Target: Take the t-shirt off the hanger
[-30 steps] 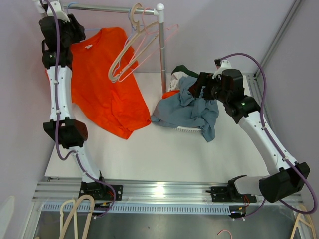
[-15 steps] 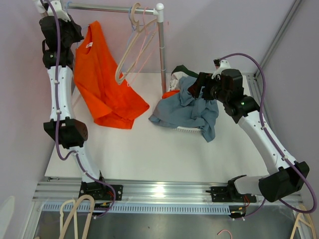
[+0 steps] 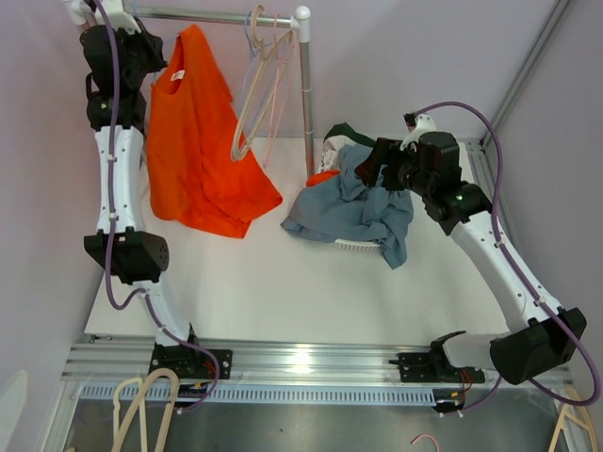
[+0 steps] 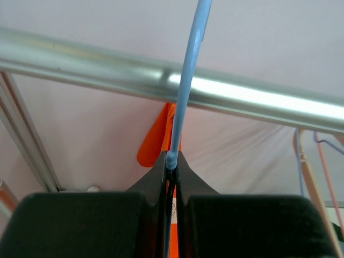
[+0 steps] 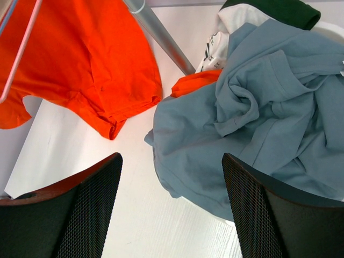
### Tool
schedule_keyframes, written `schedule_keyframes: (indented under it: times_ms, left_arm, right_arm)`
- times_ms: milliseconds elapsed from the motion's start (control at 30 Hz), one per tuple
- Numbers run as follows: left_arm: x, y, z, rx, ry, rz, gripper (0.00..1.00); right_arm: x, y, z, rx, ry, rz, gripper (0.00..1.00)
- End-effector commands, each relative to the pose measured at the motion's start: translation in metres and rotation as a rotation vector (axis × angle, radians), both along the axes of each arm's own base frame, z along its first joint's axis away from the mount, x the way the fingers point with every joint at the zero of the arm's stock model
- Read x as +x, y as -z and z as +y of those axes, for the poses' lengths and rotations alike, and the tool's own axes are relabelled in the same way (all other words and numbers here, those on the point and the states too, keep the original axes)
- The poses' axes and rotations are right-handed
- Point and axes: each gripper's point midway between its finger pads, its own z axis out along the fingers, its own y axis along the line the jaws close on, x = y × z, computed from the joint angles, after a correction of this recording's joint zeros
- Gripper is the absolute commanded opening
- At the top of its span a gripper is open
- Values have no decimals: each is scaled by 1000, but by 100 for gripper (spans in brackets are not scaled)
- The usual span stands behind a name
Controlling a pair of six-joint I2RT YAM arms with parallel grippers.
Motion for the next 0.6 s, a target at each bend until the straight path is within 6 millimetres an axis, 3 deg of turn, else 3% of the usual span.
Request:
schedule_keyframes:
  times_ms: [0, 67, 133, 233, 400, 567]
  left_arm:
    - [-63, -113, -19, 30, 10, -295, 1]
    - [-68, -115, -23, 43, 5, -313, 1]
    - [-83, -129, -27, 56, -1, -350, 1]
    - [-88, -134, -21, 48, -45, -347, 1]
    - [-92, -115, -8, 51, -185, -252, 1]
    - [-95, -88, -12, 58, -281, -162, 1]
  right_arm:
    - [-9, -21, 1, 22, -16, -60, 80]
    - [-10, -20, 0, 23, -14, -60, 80]
    - [-10, -17, 1, 22, -14, -53, 80]
    - [-11, -17, 1, 24, -16, -52, 80]
    - [-14, -23, 6, 31, -30, -69, 80]
    - [-24, -35, 25, 44, -100, -107, 80]
